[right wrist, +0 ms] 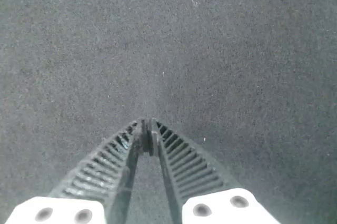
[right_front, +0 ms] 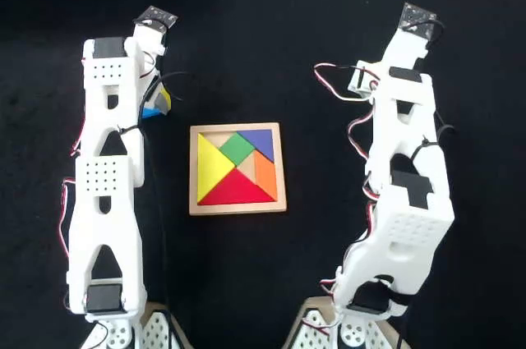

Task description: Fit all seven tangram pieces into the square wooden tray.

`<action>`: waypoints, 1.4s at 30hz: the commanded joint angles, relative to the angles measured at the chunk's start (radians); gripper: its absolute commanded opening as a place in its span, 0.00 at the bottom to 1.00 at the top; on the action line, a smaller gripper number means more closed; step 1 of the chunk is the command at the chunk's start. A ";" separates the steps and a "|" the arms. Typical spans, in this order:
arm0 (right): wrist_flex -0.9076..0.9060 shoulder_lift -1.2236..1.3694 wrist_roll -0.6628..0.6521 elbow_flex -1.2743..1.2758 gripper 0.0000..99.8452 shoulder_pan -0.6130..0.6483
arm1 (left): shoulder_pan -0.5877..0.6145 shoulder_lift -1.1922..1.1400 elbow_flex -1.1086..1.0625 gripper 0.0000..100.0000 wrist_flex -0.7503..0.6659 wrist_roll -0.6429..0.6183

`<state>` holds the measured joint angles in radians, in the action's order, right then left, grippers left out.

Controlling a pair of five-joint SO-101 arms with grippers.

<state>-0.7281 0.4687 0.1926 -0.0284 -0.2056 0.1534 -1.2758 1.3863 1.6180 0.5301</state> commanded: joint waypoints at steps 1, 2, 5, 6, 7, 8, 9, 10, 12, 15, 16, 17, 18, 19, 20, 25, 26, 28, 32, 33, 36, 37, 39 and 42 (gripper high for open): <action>0.011 -0.008 -0.002 -0.053 0.02 0.018 | -0.021 0.005 0.027 0.24 -0.006 -0.009; 0.011 -0.008 -0.002 -0.053 0.02 0.018 | -0.021 0.005 0.027 0.24 -0.003 -0.009; 0.011 -0.008 -0.002 -0.053 0.02 0.018 | -0.019 0.003 0.025 0.24 0.023 -0.008; 0.011 -0.008 -0.002 -0.053 0.02 0.018 | -0.019 0.003 0.027 0.24 0.043 0.000; 0.011 -0.008 -0.002 -0.054 0.02 0.018 | -0.019 0.000 0.027 0.24 0.060 0.017; 0.011 -0.008 -0.002 -0.054 0.02 0.018 | -0.019 -0.002 0.027 0.24 0.075 0.037; 0.011 -0.008 -0.002 -0.054 0.02 0.018 | -0.018 -0.003 0.027 0.24 0.081 0.048; 0.011 -0.008 -0.002 -0.054 0.02 0.018 | -0.016 -0.003 0.027 0.24 0.081 0.051; 0.011 -0.008 -0.002 -0.054 0.02 0.018 | -0.015 -0.003 0.027 0.24 0.081 0.052; 0.011 -0.008 -0.002 -0.054 0.02 0.018 | -0.021 -0.003 0.027 0.24 0.081 0.052; 0.011 -0.008 -0.002 -0.054 0.02 0.018 | -0.021 -0.003 0.027 0.24 0.081 0.052; 0.011 -0.008 -0.002 -0.054 0.02 0.018 | -0.022 -0.002 0.027 0.24 0.081 0.052; 0.011 -0.008 -0.002 -0.054 0.02 0.018 | -0.022 -0.002 0.027 0.24 0.081 0.052; 0.011 -0.008 -0.002 -0.054 0.02 0.018 | -0.022 -0.002 0.027 0.24 0.081 0.052; 0.011 -0.008 -0.002 -0.054 0.02 0.018 | -0.022 -0.002 0.027 0.24 0.081 0.052; 0.011 -0.008 -0.002 -0.054 0.02 0.018 | -0.019 -0.003 0.027 0.19 0.071 0.054; 0.011 -0.008 -0.002 -0.054 0.02 0.018 | -0.019 -0.003 0.025 0.16 0.061 0.054; 0.011 -0.008 -0.002 -0.054 0.02 0.018 | -0.019 -0.003 0.024 0.13 0.054 0.054; 0.011 -0.008 -0.002 -0.054 0.02 0.018 | -0.025 -0.003 0.025 0.13 0.060 0.054; 0.011 -0.008 -0.002 -0.054 0.02 0.018 | -0.025 -0.003 0.025 0.12 0.061 0.054; 0.011 -0.008 -0.002 -0.054 0.02 0.018 | -0.030 0.008 0.030 0.12 0.112 0.051; 0.011 -0.008 -0.002 -0.056 0.02 0.018 | -0.039 0.009 0.045 0.12 0.140 0.051; 0.012 -0.008 -0.002 -0.056 0.02 0.018 | -0.045 0.034 0.084 0.12 0.146 0.037; 0.014 -0.008 -0.002 -0.056 0.02 0.017 | -0.053 0.115 0.082 0.12 0.146 0.029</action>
<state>-0.7281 0.4687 0.1926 -0.0284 -0.2056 0.1151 -1.2789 1.4354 1.7392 0.5669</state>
